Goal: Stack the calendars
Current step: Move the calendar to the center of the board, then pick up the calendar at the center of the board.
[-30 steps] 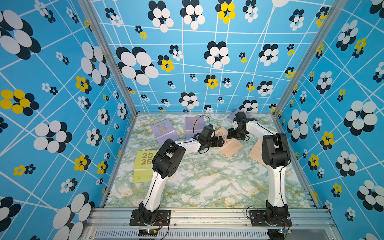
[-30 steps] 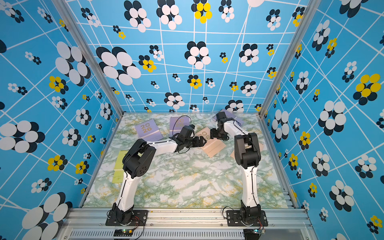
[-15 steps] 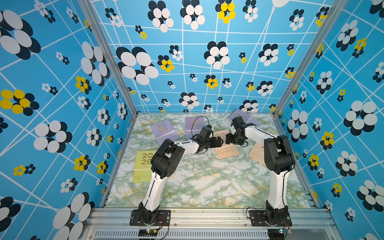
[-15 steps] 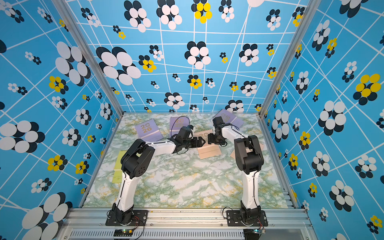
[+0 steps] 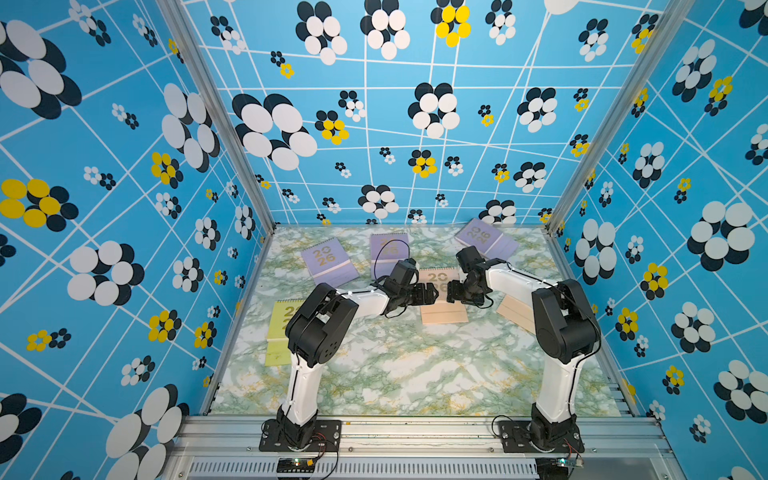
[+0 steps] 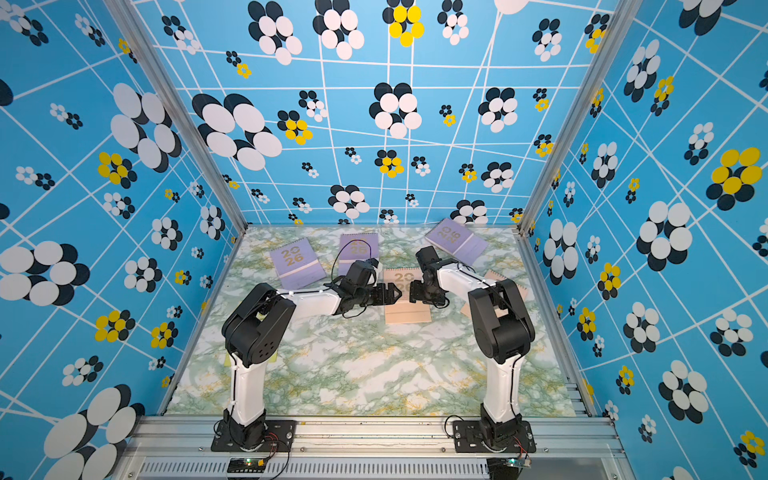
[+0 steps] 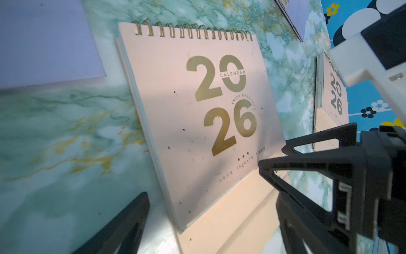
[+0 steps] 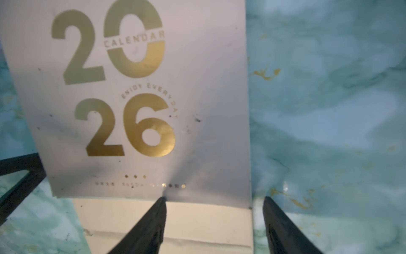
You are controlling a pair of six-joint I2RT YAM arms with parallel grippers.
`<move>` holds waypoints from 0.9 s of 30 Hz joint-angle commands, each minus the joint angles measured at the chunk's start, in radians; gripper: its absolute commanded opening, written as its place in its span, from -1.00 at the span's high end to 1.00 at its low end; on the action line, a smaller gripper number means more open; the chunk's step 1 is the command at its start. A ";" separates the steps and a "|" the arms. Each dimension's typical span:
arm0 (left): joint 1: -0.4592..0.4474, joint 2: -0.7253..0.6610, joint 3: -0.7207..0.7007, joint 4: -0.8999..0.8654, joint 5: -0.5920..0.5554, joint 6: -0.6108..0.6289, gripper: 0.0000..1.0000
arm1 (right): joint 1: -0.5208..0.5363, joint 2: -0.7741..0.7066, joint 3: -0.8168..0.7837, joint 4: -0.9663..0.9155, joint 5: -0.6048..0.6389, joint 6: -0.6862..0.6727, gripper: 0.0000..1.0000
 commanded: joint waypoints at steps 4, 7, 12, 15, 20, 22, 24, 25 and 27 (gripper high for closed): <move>0.012 -0.007 0.007 -0.093 -0.005 0.034 -0.84 | -0.018 0.010 -0.015 0.038 -0.016 0.011 -0.41; 0.013 0.021 0.029 -0.097 0.006 0.028 -0.84 | -0.019 0.028 -0.001 0.042 -0.027 0.004 -0.41; 0.013 0.058 0.050 -0.080 0.030 -0.003 -0.83 | -0.020 0.055 0.006 0.055 -0.035 0.000 -0.41; 0.012 0.070 0.063 -0.073 0.043 -0.014 -0.82 | -0.020 0.069 0.003 0.070 -0.050 0.000 -0.41; 0.012 0.083 0.073 -0.063 0.065 -0.018 -0.81 | -0.020 0.069 -0.009 0.099 -0.091 0.005 -0.40; 0.012 0.085 0.071 -0.050 0.082 -0.023 -0.80 | -0.019 0.065 -0.018 0.118 -0.134 0.003 -0.40; 0.013 0.085 0.067 -0.033 0.101 -0.027 -0.79 | -0.018 0.057 -0.032 0.142 -0.196 -0.008 -0.40; 0.013 0.084 0.064 -0.024 0.114 -0.030 -0.78 | -0.019 0.051 -0.042 0.159 -0.229 -0.012 -0.39; 0.013 0.084 0.057 0.003 0.148 -0.037 -0.77 | -0.019 0.040 -0.059 0.177 -0.271 -0.019 -0.38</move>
